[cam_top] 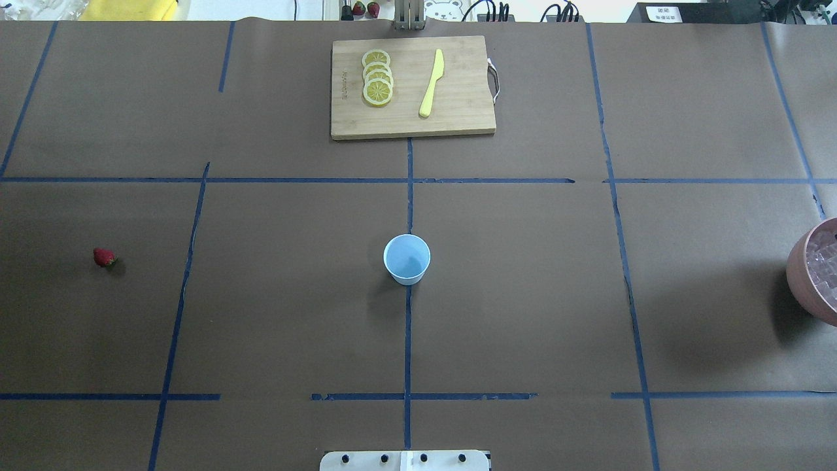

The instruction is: Put ice and strawberries in cup

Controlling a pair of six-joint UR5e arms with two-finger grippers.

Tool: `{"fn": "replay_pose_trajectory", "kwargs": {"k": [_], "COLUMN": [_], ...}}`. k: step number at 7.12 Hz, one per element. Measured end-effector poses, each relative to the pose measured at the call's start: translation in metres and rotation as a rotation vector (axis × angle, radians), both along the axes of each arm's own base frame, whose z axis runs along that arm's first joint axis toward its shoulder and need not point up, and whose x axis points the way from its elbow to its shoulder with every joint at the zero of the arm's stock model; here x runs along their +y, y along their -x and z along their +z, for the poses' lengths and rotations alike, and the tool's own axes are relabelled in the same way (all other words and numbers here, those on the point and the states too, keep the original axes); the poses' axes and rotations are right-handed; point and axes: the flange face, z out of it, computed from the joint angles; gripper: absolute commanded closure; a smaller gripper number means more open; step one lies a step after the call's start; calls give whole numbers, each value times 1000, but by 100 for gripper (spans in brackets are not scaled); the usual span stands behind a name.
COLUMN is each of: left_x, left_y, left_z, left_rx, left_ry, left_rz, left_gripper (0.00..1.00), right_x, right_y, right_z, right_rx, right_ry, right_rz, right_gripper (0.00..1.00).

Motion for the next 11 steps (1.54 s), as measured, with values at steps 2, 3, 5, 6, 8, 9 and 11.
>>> {"fn": "replay_pose_trajectory", "kwargs": {"k": [2,3,5,6,8,9,11], "left_x": [0,0,0,0,1,1,1], "left_y": [0,0,0,0,0,0,0], "left_z": [0,0,-1,0,0,0,0], "left_rx": [0,0,1,1,1,1,1], "left_ry": [-1,-2,-4,-3,-2,-2,-2], "left_rz": [1,1,2,2,2,2,2], "left_gripper": [0,0,0,0,0,0,0], "right_x": [6,9,11,11,12,11,10], "right_y": [4,6,9,11,12,13,13], "right_z": [6,8,11,12,13,14,16], "right_rx": [4,5,7,8,19,30,41], "right_ry": [13,18,24,26,25,22,21], "right_rz": [-13,-18,-27,-31,-35,-35,-35], "right_gripper": [35,38,38,38,38,38,38]}}
